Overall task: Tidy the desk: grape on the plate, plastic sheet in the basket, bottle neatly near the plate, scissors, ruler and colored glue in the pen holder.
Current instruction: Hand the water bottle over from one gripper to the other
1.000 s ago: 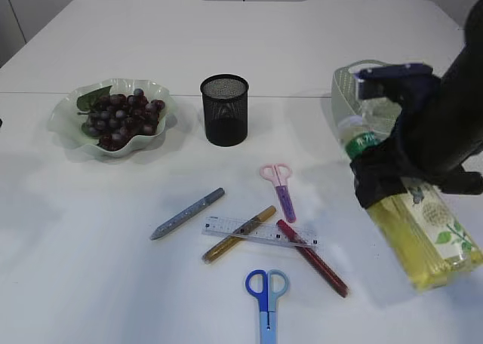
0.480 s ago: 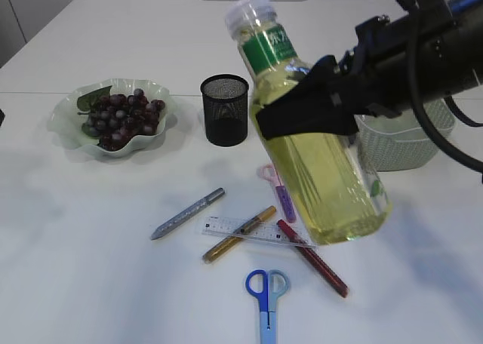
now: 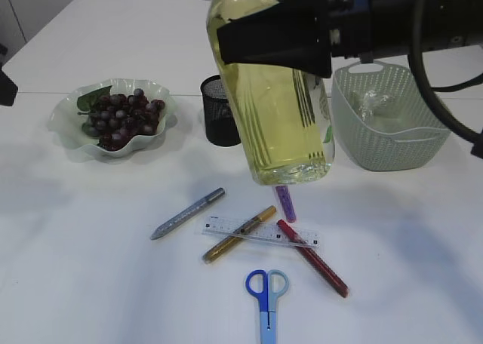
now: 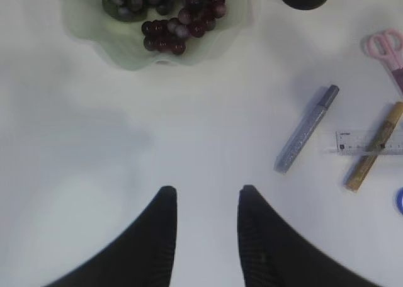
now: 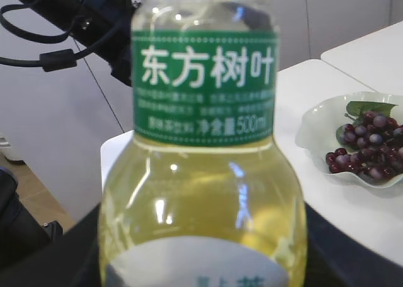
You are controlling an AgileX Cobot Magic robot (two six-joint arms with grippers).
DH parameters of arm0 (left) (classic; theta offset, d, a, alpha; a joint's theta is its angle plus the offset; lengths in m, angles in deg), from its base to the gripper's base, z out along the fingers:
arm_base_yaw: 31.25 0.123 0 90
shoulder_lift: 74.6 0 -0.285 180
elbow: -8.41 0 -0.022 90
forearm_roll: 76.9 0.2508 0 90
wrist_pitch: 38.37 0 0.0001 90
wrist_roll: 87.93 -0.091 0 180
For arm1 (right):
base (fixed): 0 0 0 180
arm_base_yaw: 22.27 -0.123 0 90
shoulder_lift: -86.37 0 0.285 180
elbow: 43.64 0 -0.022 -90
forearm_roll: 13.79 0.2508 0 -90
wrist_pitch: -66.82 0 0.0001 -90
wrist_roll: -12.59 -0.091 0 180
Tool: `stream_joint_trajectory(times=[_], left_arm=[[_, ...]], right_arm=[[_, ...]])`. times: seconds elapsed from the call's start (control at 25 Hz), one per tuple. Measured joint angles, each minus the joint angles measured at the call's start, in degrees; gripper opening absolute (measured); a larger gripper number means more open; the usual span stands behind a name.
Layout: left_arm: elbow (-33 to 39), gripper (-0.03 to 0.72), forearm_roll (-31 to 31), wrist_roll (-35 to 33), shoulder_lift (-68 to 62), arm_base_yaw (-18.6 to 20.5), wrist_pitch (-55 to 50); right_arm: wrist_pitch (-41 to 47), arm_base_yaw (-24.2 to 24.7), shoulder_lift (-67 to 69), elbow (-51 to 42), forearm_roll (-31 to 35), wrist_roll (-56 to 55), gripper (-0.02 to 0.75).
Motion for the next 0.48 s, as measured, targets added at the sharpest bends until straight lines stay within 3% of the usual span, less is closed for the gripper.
stream_joint_trajectory(times=[0.28,0.36,0.48], left_arm=[[1.1,0.246,-5.7,-3.5,-0.2,-0.8,4.6],[3.3,0.246,-11.2,-7.9,-0.1,-1.7,7.9],[7.4,0.246,-25.0,-21.3,1.0,-3.4,14.4]], right_arm=[[3.8,0.0,0.0,-0.1,3.7,3.7,0.461],[5.2,0.0,0.0,-0.1,6.4,5.3,0.461],[6.3,0.0,0.0,-0.1,10.9,7.2,0.461]])
